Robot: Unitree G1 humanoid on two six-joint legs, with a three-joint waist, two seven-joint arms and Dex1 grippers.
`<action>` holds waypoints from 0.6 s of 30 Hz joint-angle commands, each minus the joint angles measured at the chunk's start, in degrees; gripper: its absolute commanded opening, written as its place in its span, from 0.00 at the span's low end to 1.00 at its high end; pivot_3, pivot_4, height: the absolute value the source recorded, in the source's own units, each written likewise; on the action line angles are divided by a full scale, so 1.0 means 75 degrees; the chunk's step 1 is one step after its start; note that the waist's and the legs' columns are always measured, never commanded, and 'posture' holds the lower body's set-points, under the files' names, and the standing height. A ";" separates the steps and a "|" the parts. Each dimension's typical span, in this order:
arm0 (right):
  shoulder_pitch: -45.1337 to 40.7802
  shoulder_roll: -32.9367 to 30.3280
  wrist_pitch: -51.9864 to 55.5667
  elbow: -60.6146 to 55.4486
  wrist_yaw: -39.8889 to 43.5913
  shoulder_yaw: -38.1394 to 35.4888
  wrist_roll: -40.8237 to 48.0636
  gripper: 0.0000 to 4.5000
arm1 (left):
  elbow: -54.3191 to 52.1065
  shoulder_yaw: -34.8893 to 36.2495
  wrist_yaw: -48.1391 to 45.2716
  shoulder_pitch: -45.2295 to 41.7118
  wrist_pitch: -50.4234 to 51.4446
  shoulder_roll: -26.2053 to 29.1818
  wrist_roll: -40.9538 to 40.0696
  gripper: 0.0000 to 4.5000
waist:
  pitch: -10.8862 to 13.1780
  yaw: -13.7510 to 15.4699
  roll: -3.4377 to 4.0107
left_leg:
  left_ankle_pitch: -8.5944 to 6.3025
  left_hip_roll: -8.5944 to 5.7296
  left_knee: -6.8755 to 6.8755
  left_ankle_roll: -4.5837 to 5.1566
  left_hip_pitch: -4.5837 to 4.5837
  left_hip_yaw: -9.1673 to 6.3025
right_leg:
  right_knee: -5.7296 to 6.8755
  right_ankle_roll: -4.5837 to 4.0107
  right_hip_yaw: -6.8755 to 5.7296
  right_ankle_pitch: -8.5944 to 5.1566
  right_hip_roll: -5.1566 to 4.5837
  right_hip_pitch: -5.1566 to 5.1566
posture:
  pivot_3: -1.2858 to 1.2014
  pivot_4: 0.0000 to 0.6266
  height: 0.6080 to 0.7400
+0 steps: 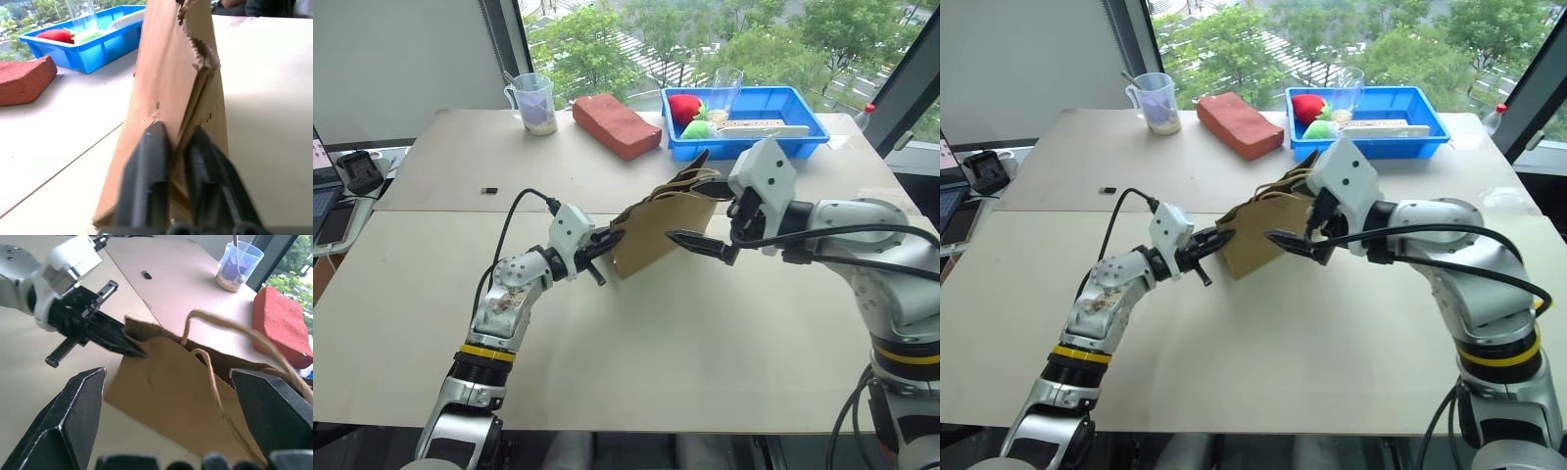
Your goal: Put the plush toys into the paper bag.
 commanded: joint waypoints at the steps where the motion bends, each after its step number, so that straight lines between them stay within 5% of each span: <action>1: -0.0389 -0.0374 0.0464 -0.0431 0.0267 -0.1060 0.0960 1.00 | 0.0318 0.0281 -0.0611 -0.0411 -0.0269 0.0196 -0.0334 0.01 | 0.0000 0.0007 0.0000 | 0.0000 -0.0001 0.0000 0.0000 0.0001 0.0000 | 0.0002 0.0000 0.0001 0.0000 0.0000 0.0001 | 0.52 0.24 1.00; 8: -0.1450 -0.1230 0.2102 0.0089 0.0500 -0.2186 0.3213 1.00 | 0.1242 0.0307 -0.2990 -0.1194 -0.0101 0.1149 -0.0982 0.01 | 0.0000 -0.0041 0.0001 | -0.0005 0.0001 -0.0001 0.0009 -0.0004 0.0000 | 0.0017 0.0000 -0.0002 0.0000 0.0000 0.0000 | 0.52 0.24 1.00; 18: -0.1109 -0.2802 0.1979 0.0514 0.1727 -0.2019 0.3890 1.00 | 0.0859 0.0194 -0.5596 -0.1367 0.0481 0.1769 -0.1840 0.01 | 0.0000 -0.0071 0.0001 | -0.0017 0.0004 -0.0001 0.0029 -0.0015 0.0000 | 0.0014 0.0002 -0.0007 -0.0001 0.0000 -0.0002 | 0.52 0.24 1.00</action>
